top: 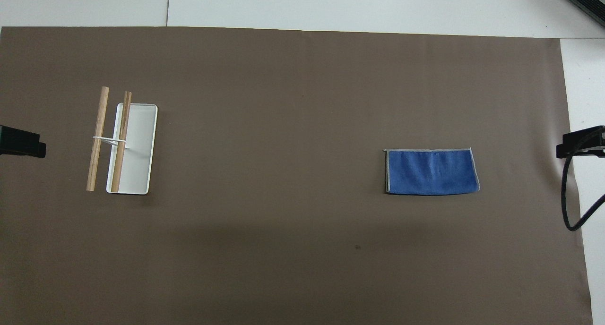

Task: Right arm passes towel to left arm to hang

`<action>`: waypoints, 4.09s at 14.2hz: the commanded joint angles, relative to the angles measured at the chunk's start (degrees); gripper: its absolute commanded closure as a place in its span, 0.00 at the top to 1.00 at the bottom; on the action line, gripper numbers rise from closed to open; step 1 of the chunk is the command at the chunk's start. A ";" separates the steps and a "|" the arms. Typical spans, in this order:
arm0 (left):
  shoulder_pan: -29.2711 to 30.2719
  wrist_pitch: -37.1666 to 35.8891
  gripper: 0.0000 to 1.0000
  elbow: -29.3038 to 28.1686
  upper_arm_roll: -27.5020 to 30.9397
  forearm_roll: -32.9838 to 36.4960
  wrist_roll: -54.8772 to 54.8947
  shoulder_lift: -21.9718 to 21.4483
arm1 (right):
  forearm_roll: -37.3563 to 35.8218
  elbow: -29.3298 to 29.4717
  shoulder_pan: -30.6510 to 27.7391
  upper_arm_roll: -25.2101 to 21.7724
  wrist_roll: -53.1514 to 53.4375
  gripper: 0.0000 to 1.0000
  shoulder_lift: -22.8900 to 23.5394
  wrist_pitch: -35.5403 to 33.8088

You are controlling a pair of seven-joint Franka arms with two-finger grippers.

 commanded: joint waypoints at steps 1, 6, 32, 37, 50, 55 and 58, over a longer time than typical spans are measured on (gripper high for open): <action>0.08 0.27 1.00 -0.86 0.27 -0.54 -0.17 -0.94 | 0.39 -1.08 -1.03 0.75 -1.05 1.00 -0.76 -0.78; -0.88 -2.01 1.00 -2.17 0.01 -0.54 -0.17 -1.81 | -0.22 -1.17 -0.86 0.84 -0.88 1.00 -0.76 0.54; -0.80 -1.49 1.00 -2.18 -0.08 -0.63 0.09 -1.90 | 0.39 -4.68 0.64 1.54 0.09 1.00 -2.43 2.74; -0.80 -1.40 1.00 -2.18 -0.08 -0.54 0.09 -1.90 | 1.79 -17.24 0.99 1.54 -2.45 1.00 -4.63 17.13; -0.80 -1.40 1.00 -2.18 -0.08 -0.63 0.09 -1.90 | 3.82 -33.41 6.00 1.54 -7.02 1.00 8.82 48.43; -0.88 -1.23 1.00 -2.18 -0.26 -0.54 0.00 -1.90 | 4.00 -37.47 6.17 1.63 -6.07 1.00 11.72 56.35; -0.88 -1.23 1.00 -2.18 -0.26 -0.63 0.00 -1.90 | 4.08 -38.08 7.67 1.63 -6.06 1.00 12.43 56.70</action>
